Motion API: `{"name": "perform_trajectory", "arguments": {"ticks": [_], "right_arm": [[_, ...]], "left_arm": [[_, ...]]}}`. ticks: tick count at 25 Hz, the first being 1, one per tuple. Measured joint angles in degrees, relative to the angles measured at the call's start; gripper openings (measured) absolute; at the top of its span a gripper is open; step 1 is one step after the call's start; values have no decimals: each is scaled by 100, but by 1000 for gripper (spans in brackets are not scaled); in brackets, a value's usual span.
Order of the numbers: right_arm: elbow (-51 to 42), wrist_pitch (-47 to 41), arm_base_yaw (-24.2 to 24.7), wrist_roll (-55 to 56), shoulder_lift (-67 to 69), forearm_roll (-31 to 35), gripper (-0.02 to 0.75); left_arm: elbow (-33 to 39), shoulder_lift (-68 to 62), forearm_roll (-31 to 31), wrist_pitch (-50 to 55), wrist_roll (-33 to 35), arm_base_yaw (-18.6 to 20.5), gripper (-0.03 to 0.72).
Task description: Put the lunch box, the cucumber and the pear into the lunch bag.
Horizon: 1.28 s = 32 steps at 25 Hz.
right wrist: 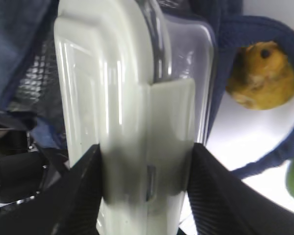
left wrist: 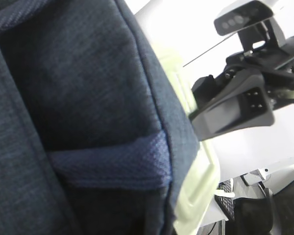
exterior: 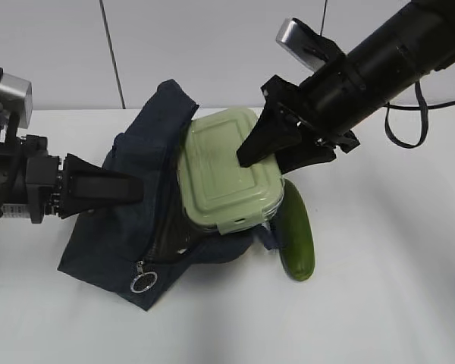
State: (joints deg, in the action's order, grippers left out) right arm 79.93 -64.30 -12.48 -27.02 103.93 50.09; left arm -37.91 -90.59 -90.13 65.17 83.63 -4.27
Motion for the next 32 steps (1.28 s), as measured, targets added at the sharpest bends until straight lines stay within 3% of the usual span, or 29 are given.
{"name": "perform_trajectory", "arguments": {"ticks": [15,25,32], "right_arm": [[560,51,-505,714,374,-625,390],[587,633,-935,763,430,-576,389],[623,834,-1074,610,844,-143,389]], "left_arm": [[0,0,-84,4,8,0,2],[0,0,-98,4,12,0,2],[0,0,-110,-1,12,0,2]]}}
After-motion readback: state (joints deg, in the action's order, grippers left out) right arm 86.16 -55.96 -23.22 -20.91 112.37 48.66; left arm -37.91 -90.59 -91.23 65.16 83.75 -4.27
